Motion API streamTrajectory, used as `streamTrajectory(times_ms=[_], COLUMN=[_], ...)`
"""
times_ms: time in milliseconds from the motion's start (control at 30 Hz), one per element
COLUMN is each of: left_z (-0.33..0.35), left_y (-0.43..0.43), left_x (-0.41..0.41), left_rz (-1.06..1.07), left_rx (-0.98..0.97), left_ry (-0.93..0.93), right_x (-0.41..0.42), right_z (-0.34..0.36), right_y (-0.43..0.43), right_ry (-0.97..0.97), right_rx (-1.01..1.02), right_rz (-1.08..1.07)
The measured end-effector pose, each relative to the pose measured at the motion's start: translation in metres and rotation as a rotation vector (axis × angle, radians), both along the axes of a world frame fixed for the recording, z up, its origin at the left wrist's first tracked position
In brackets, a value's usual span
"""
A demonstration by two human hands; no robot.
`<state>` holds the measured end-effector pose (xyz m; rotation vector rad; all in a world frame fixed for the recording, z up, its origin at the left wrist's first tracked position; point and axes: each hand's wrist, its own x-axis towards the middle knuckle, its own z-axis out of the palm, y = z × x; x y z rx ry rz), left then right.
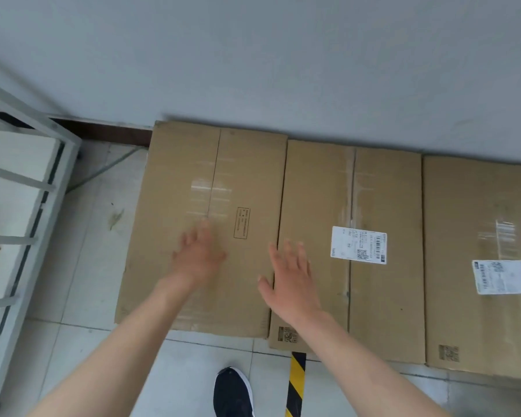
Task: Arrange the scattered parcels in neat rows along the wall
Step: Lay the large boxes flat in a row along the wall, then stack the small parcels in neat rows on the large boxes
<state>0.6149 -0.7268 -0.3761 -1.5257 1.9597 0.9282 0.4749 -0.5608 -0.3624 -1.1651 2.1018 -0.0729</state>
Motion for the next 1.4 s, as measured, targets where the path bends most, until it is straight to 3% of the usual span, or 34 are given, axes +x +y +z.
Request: streamTrajectory(times_ms=[233,567,800,1000,1233,1400], left_z=[0.032,-0.034,-0.063,-0.052,-0.032,-0.011], left_y=[0.119,0.253,0.255,0.265,0.362,0.452], left_x=[-0.129,-0.206,-0.203,-0.210,-0.317,-0.432], left_rz=[-0.294,-0.814,-0.833,-0.861,-1.005,-1.081], left_rx=[0.054,0.069,0.048,-0.001,0.023,0.004], left_ry=[0.129,-0.103,-0.141,-0.241,0.053,0.141], right_x=[-0.114,-0.169,-0.164,-0.179,-0.263,-0.333], right_z=[0.037,-0.021,-0.061,-0.052,-0.031,-0.007], right_y=[0.074,0.224,0.235,0.245,0.350,0.436], right_ry=[0.077,0.130,0.059,0.075,0.199,0.205], right_rx=[0.011,0.263,0.323,0.212,0.307,0.209], right_rz=[-0.079,0.175,0.202,0.160,0.005,-0.203])
